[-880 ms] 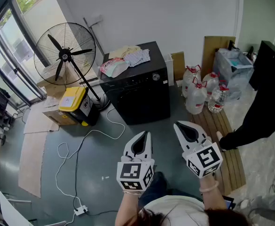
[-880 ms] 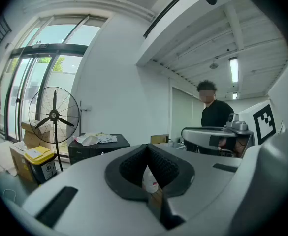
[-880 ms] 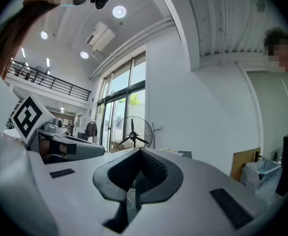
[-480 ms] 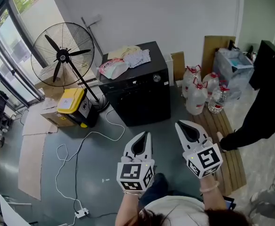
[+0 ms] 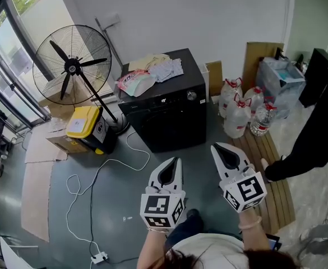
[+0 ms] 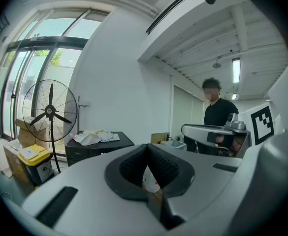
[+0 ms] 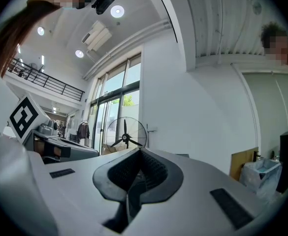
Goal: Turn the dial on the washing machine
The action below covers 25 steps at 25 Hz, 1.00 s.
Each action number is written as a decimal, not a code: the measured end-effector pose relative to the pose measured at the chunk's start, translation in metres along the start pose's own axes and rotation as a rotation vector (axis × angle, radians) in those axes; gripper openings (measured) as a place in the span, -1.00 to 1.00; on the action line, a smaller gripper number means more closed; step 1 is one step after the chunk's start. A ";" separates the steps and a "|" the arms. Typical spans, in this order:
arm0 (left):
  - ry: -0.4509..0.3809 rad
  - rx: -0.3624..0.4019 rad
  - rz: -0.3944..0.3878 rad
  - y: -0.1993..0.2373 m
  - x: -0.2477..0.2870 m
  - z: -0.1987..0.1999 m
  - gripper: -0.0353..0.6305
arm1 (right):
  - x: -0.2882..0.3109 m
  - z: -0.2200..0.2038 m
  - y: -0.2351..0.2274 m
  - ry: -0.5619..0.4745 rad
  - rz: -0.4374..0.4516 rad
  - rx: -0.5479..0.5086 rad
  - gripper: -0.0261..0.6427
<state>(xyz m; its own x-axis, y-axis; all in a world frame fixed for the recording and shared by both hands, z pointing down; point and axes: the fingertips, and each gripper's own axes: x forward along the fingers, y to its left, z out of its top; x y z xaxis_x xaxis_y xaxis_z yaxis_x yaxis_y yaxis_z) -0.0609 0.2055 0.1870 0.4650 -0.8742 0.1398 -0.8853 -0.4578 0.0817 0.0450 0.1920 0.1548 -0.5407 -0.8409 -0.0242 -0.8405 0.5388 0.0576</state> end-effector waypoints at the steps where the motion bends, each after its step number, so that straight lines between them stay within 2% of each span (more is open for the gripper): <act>1: 0.001 0.000 -0.002 0.004 0.004 0.000 -0.84 | 0.005 -0.001 -0.001 0.001 -0.004 0.002 -0.84; 25: 0.015 -0.012 -0.083 0.086 0.081 0.001 -0.84 | 0.112 -0.013 -0.020 0.030 -0.069 -0.030 -0.84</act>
<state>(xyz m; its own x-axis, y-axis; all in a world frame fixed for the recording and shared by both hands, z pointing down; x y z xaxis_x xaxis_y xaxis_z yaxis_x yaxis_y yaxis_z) -0.0995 0.0947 0.2040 0.5367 -0.8310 0.1464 -0.8437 -0.5262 0.1058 0.0015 0.0866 0.1644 -0.4799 -0.8773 0.0003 -0.8740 0.4781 0.0868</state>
